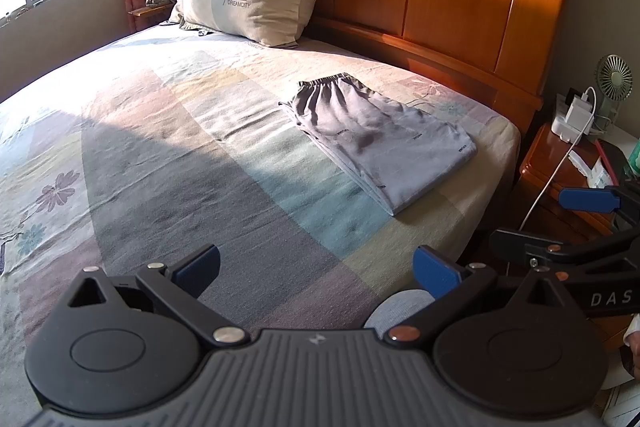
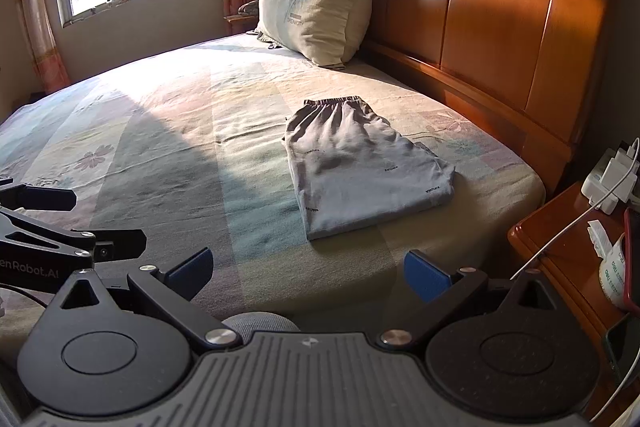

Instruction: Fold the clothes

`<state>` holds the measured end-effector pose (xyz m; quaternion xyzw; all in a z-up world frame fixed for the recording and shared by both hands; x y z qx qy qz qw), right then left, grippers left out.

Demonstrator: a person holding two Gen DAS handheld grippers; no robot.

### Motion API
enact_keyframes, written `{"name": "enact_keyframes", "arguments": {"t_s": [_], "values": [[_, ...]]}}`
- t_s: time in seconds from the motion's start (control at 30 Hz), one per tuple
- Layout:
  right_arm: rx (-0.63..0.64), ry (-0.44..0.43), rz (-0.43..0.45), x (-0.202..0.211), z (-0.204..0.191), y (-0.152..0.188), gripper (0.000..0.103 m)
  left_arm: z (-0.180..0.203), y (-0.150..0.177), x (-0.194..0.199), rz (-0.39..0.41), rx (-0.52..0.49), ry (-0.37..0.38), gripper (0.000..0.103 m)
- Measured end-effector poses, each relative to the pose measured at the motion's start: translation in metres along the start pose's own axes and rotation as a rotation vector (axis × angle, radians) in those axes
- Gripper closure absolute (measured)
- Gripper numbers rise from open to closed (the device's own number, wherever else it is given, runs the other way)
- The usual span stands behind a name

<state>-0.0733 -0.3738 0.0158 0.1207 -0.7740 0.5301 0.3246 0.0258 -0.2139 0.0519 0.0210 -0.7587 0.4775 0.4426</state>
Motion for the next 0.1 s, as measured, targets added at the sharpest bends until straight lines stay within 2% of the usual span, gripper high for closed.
{"name": "enact_keyframes", "arguments": {"t_s": [0.1], "values": [[0.000,0.001,-0.002,-0.0009,0.0003,0.0004,0.000,-0.0002,0.0002,-0.0003,-0.001,0.002,0.001,0.001]]}}
Point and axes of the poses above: each gripper's, at about its wrist camera, not at the fingertips, and x roughly against the way its jaws point, z to its right, y to its underside, the point moved 1 cm from there along -x, roughly the way its jaws point, and after that the axes turned 11 degrees about -x, right-handed, at the moved point
